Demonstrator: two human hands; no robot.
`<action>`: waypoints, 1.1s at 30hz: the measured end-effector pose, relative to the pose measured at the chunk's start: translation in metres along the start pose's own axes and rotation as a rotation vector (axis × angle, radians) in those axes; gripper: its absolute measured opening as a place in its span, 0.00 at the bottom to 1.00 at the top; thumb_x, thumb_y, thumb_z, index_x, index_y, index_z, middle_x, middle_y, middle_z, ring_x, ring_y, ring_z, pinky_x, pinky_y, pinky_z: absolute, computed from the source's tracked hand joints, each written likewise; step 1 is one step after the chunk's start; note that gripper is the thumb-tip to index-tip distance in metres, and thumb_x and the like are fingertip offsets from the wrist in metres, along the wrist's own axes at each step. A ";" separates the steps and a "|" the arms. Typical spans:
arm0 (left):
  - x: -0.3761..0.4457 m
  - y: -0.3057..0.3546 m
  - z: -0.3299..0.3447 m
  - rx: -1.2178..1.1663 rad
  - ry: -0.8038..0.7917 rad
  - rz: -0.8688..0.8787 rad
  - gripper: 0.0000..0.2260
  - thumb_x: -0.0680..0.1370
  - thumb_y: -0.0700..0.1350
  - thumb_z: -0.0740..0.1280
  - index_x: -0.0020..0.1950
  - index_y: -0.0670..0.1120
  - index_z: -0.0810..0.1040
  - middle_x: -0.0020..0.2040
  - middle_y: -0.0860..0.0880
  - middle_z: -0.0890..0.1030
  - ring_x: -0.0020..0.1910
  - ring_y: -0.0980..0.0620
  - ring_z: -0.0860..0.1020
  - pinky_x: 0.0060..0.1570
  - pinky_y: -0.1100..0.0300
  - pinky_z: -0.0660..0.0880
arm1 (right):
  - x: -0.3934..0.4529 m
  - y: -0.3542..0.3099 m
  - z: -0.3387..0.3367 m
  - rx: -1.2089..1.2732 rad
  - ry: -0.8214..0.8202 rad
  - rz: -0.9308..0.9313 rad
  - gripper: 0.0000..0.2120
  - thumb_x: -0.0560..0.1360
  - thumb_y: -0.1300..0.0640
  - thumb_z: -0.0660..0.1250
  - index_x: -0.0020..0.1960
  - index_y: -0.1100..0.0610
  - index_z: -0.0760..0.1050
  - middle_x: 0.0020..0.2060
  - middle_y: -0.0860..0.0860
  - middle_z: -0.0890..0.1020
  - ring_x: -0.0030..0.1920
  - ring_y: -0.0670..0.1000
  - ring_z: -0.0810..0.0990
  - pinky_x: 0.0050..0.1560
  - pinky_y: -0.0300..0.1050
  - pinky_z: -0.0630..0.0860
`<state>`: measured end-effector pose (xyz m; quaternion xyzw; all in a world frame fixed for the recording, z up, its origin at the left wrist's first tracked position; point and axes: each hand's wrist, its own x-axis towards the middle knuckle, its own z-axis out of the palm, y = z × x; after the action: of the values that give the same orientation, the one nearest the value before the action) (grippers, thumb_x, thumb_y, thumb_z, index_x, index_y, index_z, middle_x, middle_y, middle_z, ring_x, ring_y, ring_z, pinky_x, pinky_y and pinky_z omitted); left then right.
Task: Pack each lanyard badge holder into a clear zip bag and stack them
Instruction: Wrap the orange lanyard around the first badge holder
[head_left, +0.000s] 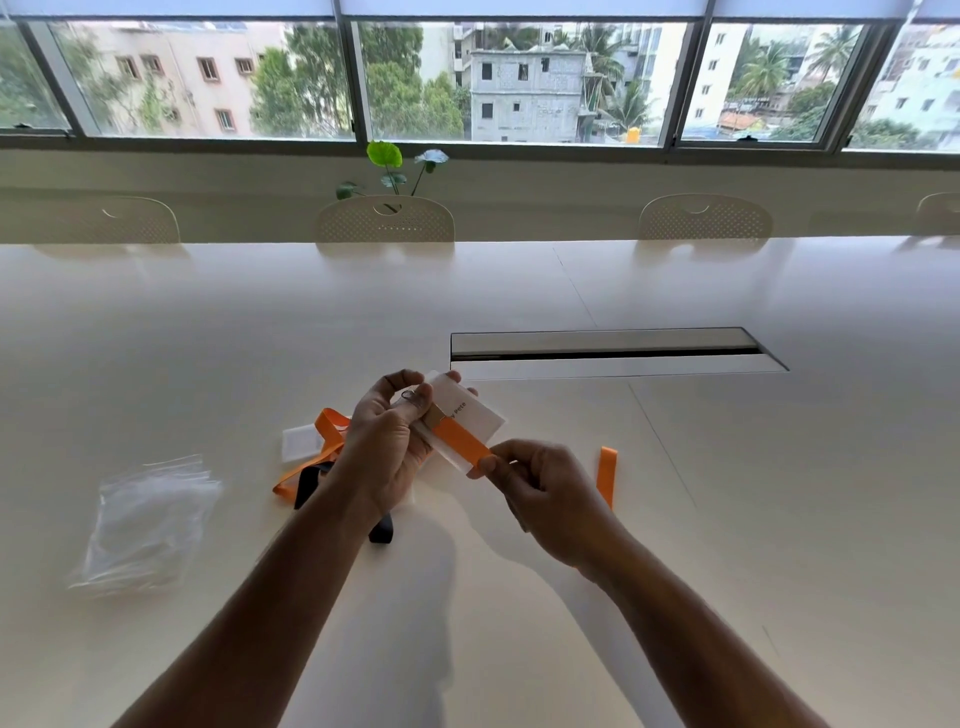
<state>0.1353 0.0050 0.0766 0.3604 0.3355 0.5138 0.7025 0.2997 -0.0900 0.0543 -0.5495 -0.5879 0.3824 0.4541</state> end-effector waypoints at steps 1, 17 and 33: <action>0.001 -0.002 0.000 -0.001 0.023 -0.022 0.06 0.82 0.38 0.63 0.55 0.50 0.73 0.59 0.41 0.84 0.60 0.36 0.81 0.53 0.45 0.82 | -0.001 0.000 0.001 0.021 0.015 -0.024 0.08 0.83 0.52 0.66 0.50 0.51 0.83 0.22 0.43 0.73 0.23 0.43 0.69 0.28 0.36 0.67; -0.032 -0.010 0.021 0.658 -0.562 0.260 0.29 0.77 0.66 0.52 0.74 0.53 0.68 0.50 0.40 0.77 0.51 0.52 0.76 0.54 0.58 0.77 | 0.008 -0.032 -0.006 0.450 0.003 -0.185 0.12 0.81 0.56 0.63 0.51 0.65 0.80 0.37 0.54 0.85 0.39 0.52 0.84 0.41 0.45 0.81; -0.010 0.021 0.020 -0.017 -0.317 0.172 0.33 0.82 0.65 0.47 0.78 0.45 0.66 0.59 0.42 0.79 0.58 0.42 0.77 0.63 0.45 0.74 | 0.004 -0.033 0.007 0.296 -0.110 0.012 0.13 0.85 0.54 0.60 0.49 0.55 0.82 0.29 0.50 0.73 0.27 0.46 0.65 0.28 0.40 0.62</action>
<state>0.1391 -0.0031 0.1060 0.4583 0.1840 0.5115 0.7032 0.2837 -0.0892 0.0839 -0.4581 -0.5458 0.4971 0.4951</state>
